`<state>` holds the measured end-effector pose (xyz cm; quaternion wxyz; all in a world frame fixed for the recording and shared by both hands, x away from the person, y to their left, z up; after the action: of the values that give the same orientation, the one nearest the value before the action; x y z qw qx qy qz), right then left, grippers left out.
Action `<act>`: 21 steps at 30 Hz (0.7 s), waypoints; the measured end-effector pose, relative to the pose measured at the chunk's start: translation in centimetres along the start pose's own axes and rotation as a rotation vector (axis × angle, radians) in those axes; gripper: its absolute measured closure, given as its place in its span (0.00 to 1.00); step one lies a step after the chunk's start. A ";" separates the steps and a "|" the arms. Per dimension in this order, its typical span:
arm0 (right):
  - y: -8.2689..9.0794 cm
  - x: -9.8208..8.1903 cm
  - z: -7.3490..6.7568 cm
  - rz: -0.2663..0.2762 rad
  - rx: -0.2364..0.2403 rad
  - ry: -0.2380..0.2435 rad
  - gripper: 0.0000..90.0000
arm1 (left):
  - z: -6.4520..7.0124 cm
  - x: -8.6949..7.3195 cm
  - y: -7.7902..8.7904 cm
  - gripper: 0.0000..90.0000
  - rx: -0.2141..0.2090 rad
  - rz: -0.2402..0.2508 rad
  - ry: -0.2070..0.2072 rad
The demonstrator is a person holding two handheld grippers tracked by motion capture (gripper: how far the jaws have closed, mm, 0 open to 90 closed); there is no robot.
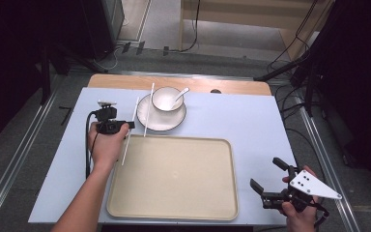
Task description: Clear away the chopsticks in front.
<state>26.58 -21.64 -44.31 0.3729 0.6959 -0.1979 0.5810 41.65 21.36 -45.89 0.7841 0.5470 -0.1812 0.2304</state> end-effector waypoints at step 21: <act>0.1 0.0 0.0 -0.004 -0.006 0.002 0.00 | -0.7 -5.1 1.5 0.95 -0.002 -0.005 0.007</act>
<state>26.47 -21.69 -44.30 0.3762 0.6948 -0.1977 0.5803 36.61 21.68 -47.66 0.7859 0.5458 -0.1772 0.2304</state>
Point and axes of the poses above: each handheld gripper's, and its own axes: y roughly backward along the jaws, x roughly out of its top, z roughly to its right, the point moved 8 cm from there along -y, roughly forward along the jaws, and after that the axes turned 3 degrees about x, right-handed, at the moved point
